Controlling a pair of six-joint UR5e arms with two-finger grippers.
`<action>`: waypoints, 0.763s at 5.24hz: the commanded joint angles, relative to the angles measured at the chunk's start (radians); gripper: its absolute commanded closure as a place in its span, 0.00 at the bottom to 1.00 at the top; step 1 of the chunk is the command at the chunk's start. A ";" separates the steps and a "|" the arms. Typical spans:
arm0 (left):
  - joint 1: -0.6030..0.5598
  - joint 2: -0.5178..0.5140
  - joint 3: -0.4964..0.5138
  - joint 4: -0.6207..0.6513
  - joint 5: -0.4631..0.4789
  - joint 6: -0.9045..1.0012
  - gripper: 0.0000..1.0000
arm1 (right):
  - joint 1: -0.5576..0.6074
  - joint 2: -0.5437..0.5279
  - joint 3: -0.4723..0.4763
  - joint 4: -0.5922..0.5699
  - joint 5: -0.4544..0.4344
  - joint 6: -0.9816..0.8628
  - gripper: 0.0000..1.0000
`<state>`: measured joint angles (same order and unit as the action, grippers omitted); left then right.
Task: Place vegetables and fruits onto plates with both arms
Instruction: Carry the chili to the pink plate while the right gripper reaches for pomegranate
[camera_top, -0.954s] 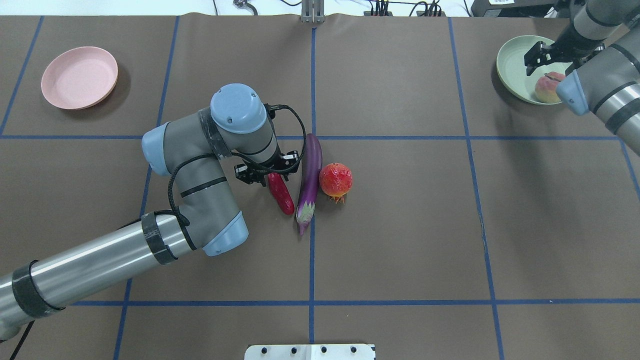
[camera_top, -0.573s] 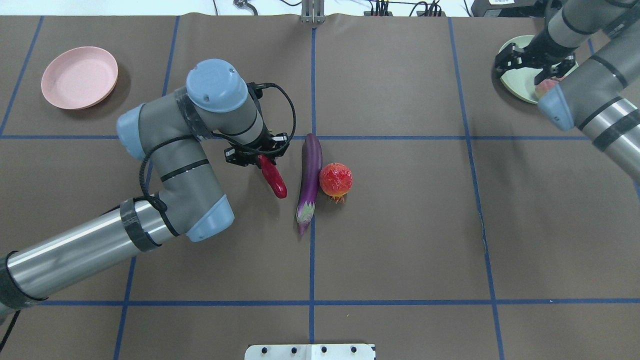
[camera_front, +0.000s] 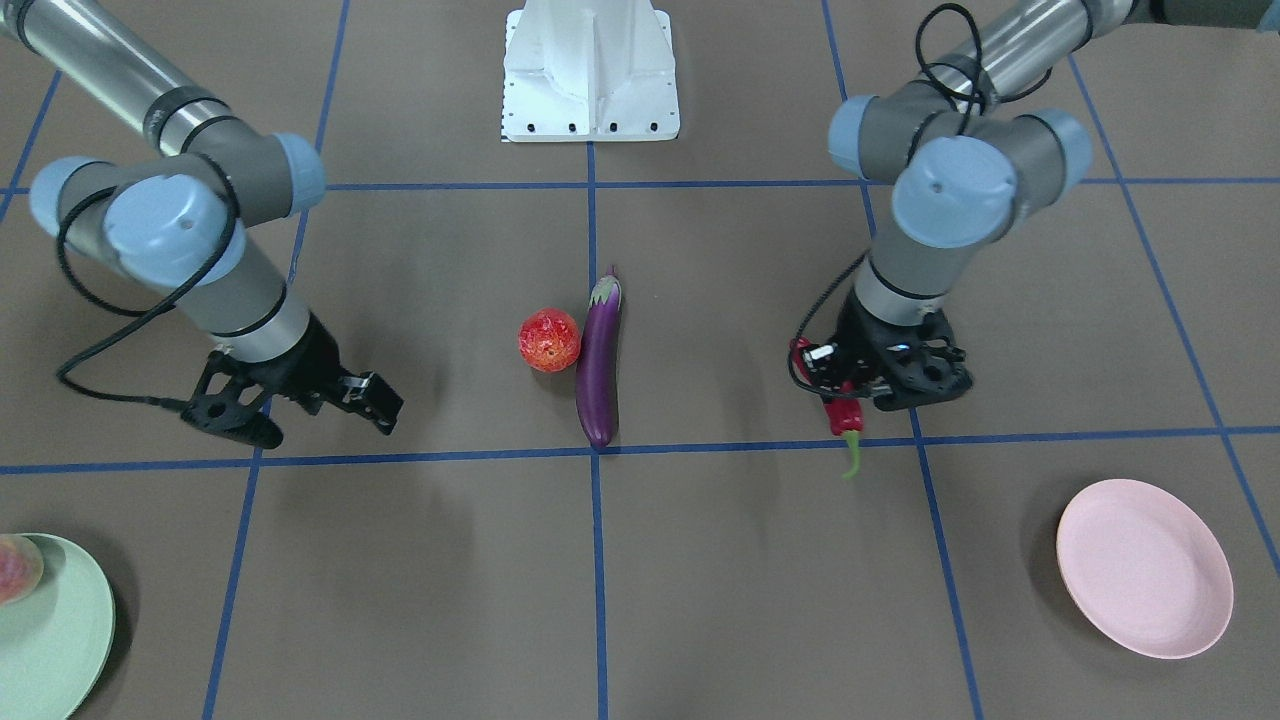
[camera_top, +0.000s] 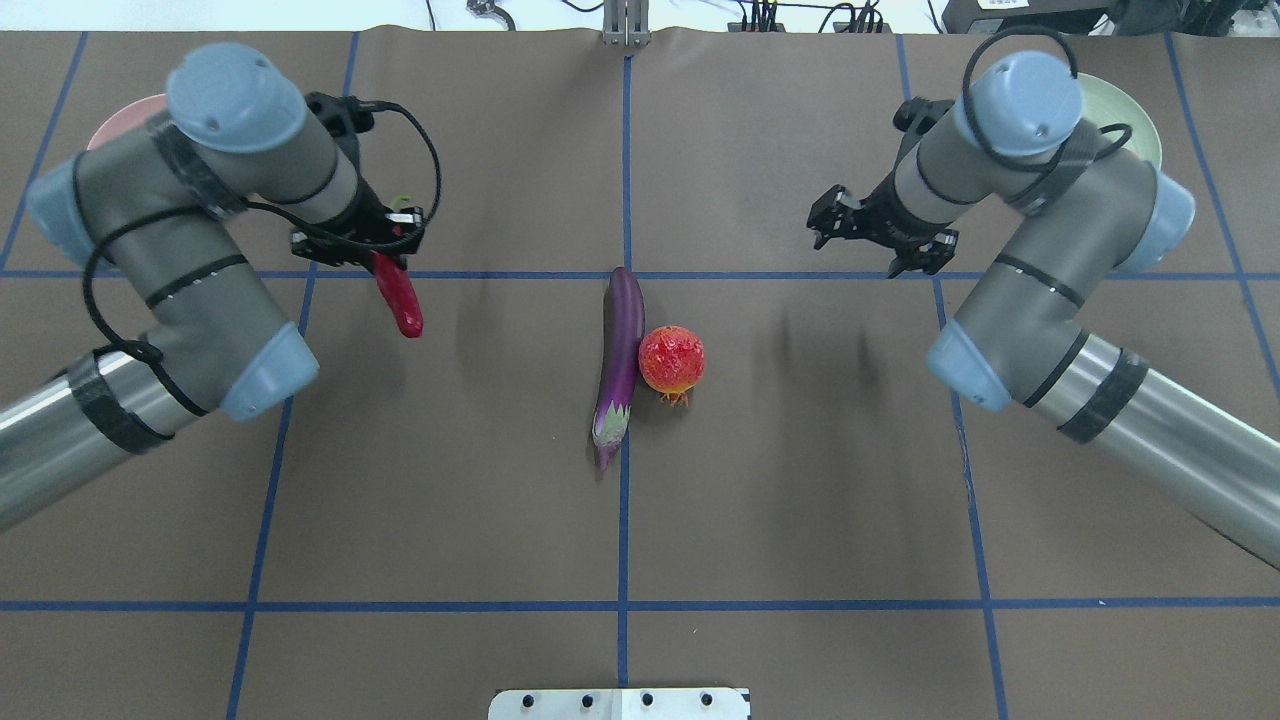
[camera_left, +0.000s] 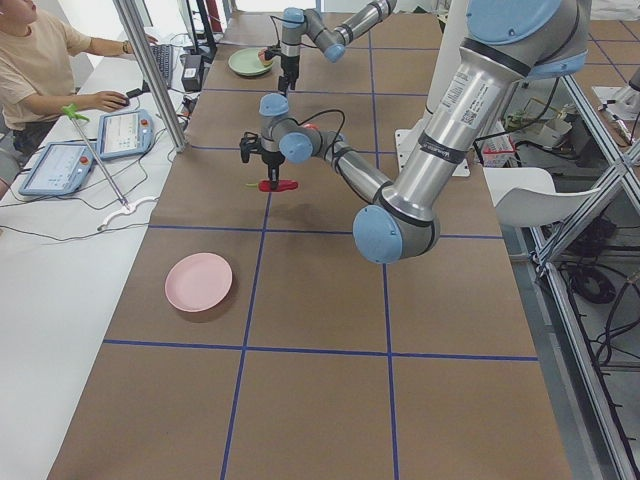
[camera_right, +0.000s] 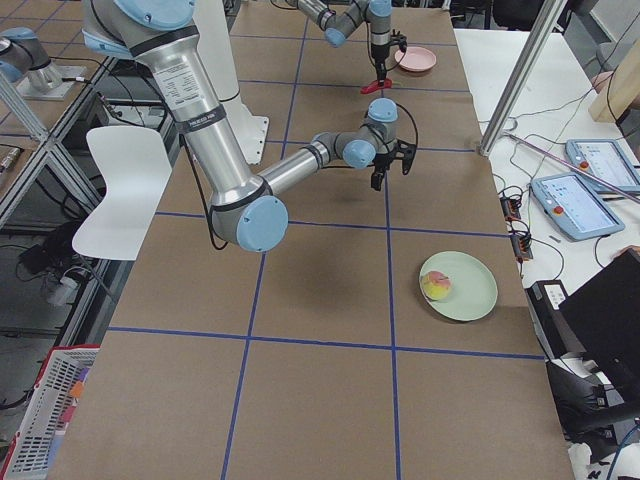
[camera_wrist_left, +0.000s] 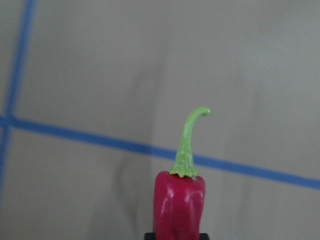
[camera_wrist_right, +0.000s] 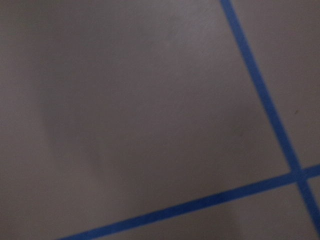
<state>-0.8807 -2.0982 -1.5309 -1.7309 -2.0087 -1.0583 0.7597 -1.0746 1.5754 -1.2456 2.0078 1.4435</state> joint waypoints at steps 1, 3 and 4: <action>-0.192 -0.043 0.281 -0.050 -0.001 0.110 1.00 | -0.117 0.002 0.096 -0.002 -0.096 0.138 0.00; -0.338 -0.120 0.551 -0.157 -0.005 0.272 1.00 | -0.172 0.005 0.118 -0.002 -0.133 0.182 0.00; -0.346 -0.137 0.610 -0.194 -0.004 0.294 0.51 | -0.190 0.005 0.114 -0.002 -0.139 0.184 0.00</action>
<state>-1.2064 -2.2167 -0.9856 -1.8913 -2.0135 -0.7990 0.5883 -1.0697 1.6903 -1.2471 1.8790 1.6233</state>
